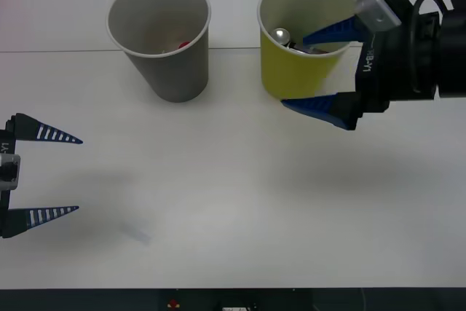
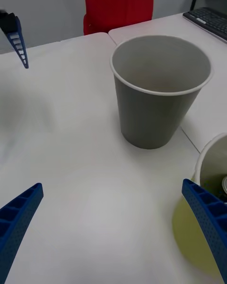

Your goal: Put the can into the green bin and the plastic bottle into the gray bin

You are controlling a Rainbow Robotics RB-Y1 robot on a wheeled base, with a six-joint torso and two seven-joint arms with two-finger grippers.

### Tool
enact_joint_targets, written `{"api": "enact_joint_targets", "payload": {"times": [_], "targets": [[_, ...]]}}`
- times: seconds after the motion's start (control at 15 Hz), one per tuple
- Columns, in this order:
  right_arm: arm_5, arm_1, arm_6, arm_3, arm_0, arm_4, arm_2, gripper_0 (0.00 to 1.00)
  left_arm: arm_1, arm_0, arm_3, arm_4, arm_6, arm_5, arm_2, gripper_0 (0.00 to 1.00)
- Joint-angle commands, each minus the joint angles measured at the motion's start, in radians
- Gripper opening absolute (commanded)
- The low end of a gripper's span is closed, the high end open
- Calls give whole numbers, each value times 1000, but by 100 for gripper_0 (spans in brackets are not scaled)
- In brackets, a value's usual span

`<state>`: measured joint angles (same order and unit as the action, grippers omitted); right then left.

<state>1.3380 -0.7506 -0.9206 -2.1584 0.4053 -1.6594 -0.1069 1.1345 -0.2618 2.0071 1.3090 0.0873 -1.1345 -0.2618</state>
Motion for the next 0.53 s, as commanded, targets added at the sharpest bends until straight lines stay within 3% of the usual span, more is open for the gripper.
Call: {"api": "enact_joint_targets", "payload": {"times": [0.07,0.27,0.53], "targets": [[118,-4,91,2,-59,56,-106,100,0,0,0,0,0,0,0,100],[148,-19,170,32,-120,90,-152,100,0,0,0,0,0,0,0,100],[148,-70,336,181,-138,179,-152,100,0,0,0,0,0,0,0,100]]}}
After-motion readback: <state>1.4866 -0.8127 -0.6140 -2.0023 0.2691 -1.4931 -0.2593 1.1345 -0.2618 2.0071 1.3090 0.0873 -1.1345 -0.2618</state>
